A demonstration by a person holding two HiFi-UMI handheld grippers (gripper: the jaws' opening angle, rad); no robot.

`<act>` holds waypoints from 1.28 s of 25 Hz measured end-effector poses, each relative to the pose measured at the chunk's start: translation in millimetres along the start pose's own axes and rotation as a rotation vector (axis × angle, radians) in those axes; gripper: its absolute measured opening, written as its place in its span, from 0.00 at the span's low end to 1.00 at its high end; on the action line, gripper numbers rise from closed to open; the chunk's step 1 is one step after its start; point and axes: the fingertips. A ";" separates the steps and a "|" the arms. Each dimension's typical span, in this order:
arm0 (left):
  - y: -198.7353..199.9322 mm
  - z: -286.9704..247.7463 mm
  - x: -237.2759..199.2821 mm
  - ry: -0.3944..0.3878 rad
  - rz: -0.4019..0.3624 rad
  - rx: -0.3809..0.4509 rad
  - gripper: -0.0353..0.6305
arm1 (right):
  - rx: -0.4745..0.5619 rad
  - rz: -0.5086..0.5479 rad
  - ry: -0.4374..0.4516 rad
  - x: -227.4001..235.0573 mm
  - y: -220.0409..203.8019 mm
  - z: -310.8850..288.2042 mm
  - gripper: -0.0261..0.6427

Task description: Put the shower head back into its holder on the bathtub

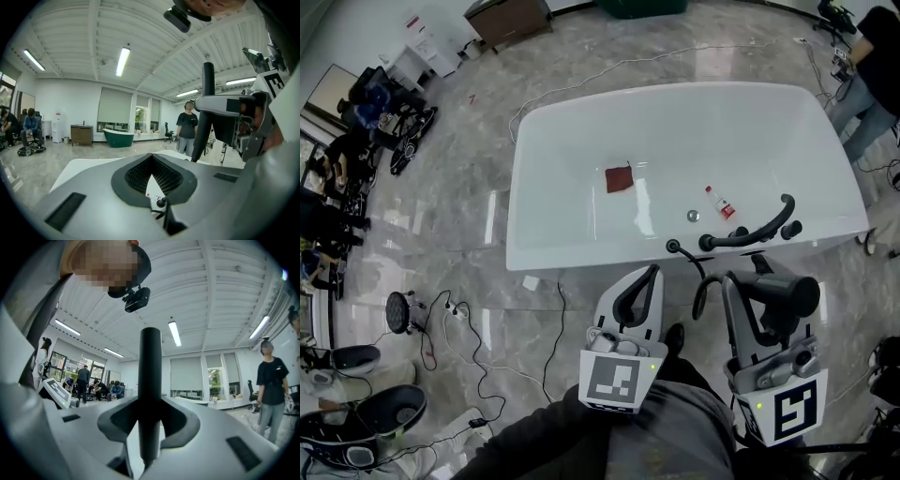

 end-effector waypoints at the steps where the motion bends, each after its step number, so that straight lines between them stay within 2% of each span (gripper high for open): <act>1: -0.1 -2.3 -4.2 -0.003 0.003 0.003 0.06 | -0.009 0.006 0.006 -2.6 -1.2 -5.5 0.24; 7: 12.2 -20.6 -36.7 -0.022 0.033 0.044 0.06 | -0.060 0.036 0.022 -15.1 -5.6 -44.4 0.24; 15: 11.5 -40.0 -78.4 -0.036 0.077 0.033 0.06 | -0.094 0.053 0.025 -22.7 -5.8 -91.6 0.24; 20: 18.6 -48.6 -98.0 -0.092 0.085 0.068 0.06 | -0.065 0.113 -0.007 -26.5 25.5 -115.6 0.24; 25: 33.6 -65.6 -93.3 -0.154 0.084 0.108 0.06 | 0.009 0.157 -0.038 -9.5 80.1 -119.0 0.24; 28: 40.2 -71.5 -86.9 -0.166 0.074 0.138 0.06 | 0.057 0.195 -0.033 -3.9 107.6 -116.1 0.24; 32: 53.6 -80.7 -82.9 -0.155 0.097 0.169 0.06 | 0.083 0.238 -0.011 4.1 125.0 -121.7 0.24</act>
Point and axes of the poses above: the fingertips, and each gripper's own axes: z backward along the fingers, x to its right, y out of its top, and after that the axes turned 3 degrees about y, right-handed
